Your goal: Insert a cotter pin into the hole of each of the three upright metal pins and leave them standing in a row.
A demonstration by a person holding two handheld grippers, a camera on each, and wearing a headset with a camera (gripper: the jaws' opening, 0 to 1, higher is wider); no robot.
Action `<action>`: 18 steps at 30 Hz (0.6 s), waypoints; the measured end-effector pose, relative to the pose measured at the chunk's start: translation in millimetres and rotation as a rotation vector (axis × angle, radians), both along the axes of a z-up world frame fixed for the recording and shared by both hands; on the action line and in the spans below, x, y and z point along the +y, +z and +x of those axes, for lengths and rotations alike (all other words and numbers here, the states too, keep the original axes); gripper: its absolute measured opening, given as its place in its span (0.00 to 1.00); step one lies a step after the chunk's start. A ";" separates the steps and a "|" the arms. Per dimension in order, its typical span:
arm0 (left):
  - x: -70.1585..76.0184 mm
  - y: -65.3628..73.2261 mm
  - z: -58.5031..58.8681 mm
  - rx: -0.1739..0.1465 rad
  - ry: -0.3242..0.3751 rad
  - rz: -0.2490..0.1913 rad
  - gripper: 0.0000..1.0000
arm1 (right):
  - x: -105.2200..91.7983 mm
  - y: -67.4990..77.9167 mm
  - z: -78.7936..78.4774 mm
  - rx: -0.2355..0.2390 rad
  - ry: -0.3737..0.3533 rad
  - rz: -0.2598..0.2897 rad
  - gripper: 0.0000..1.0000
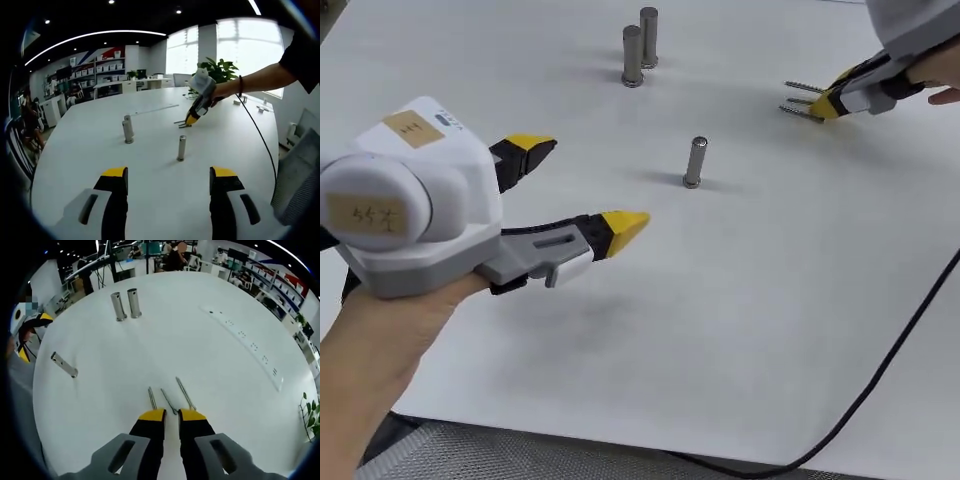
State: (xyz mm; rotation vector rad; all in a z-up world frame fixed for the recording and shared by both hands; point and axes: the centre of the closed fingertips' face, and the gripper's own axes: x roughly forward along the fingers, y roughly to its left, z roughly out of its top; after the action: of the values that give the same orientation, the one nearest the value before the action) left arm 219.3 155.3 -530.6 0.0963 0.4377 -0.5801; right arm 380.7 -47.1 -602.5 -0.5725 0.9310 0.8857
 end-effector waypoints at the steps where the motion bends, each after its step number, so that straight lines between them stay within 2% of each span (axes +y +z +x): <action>1: -0.3 -0.2 -0.2 0.000 -0.002 0.002 0.65 | -0.5 -1.9 3.5 0.009 0.001 0.000 0.04; 6: -1.2 0.0 -0.5 -0.002 -0.007 0.005 0.65 | -2.1 -7.8 15.4 0.026 0.032 -0.018 0.04; 10: -1.7 -0.1 -0.8 0.000 -0.013 0.005 0.65 | -0.9 -12.9 22.8 0.029 0.080 -0.052 0.01; 18: -2.4 -0.6 -1.6 0.002 -0.023 0.018 0.65 | -1.0 -9.6 20.2 0.009 0.147 -0.126 0.00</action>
State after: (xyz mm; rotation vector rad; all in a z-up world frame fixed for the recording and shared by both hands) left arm 217.7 152.9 -531.2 0.1177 0.4448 -0.5988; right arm 400.9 -48.1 -612.1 -0.7529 0.9662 0.9663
